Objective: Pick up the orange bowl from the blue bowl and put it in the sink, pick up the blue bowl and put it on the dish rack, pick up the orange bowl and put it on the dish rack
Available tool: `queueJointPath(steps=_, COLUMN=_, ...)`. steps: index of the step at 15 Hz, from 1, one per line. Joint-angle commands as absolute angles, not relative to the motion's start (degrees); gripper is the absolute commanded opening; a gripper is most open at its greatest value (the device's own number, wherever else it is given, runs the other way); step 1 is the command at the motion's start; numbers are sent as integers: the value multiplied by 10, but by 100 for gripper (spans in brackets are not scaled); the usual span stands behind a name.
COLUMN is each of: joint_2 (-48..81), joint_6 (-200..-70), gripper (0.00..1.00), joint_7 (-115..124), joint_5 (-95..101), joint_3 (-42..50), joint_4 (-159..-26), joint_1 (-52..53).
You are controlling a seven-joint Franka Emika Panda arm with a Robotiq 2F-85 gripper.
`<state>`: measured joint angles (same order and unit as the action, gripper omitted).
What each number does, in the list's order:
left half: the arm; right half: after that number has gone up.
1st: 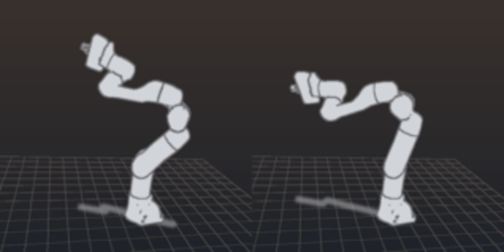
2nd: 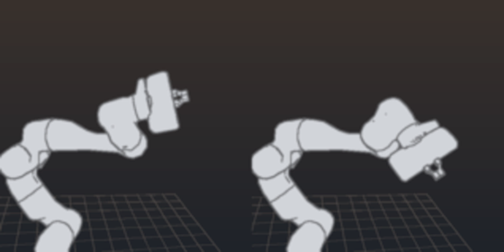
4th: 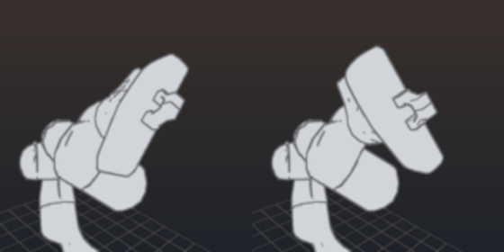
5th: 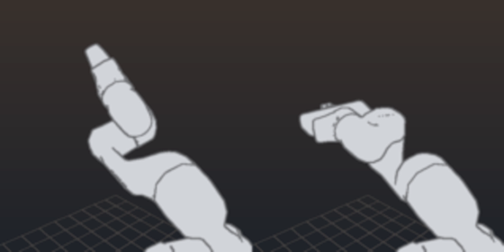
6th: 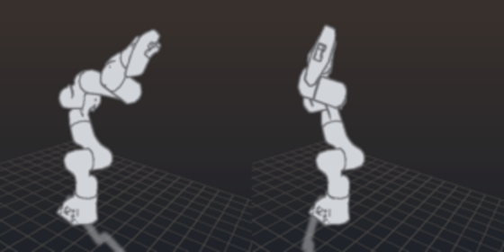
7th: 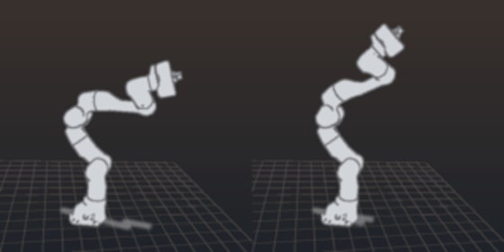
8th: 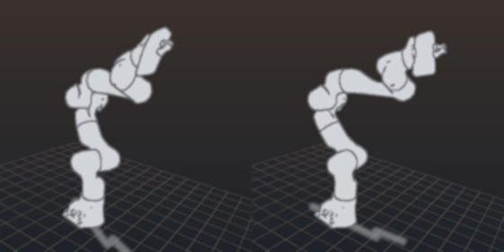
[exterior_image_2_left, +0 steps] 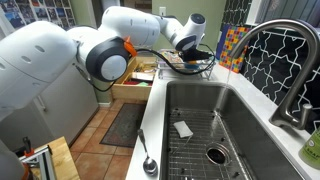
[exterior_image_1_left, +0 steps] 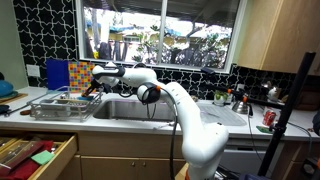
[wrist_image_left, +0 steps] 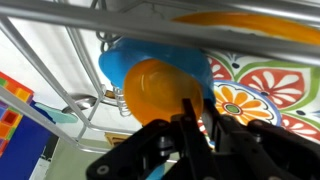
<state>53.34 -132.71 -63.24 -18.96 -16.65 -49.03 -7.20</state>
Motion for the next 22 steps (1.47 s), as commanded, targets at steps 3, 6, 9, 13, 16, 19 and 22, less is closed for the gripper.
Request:
queueJointPath(steps=3, joint_2=551, joint_6=-1307, gripper=63, joint_7=-627, joint_5=-196, joint_3=-174, joint_4=-449, joint_1=-73)
queueJointPath(steps=6, joint_2=544, joint_6=-1312, gripper=85, joint_7=-630, joint_5=-198, joint_3=-180, joint_4=-441, joint_1=-72)
queueJointPath(steps=9, joint_2=521, joint_6=-1297, gripper=100, joint_7=-604, joint_5=-181, joint_3=-169, joint_4=-439, joint_1=-66)
queueJointPath(steps=13, joint_2=450, joint_6=-1265, gripper=100, joint_7=-429, joint_5=-118, joint_3=-87, joint_4=-468, joint_1=-33)
queueJointPath(steps=16, joint_2=398, joint_6=-1170, gripper=99, joint_7=-349, joint_5=-95, joint_3=-65, joint_4=-479, joint_1=-25)
queueJointPath(steps=19, joint_2=357, joint_6=-1070, gripper=100, joint_7=-295, joint_5=-87, joint_3=-56, joint_4=-492, joint_1=-26)
queueJointPath(steps=22, joint_2=323, joint_6=-990, gripper=100, joint_7=-271, joint_5=-99, joint_3=-54, joint_4=-527, joint_1=-37)
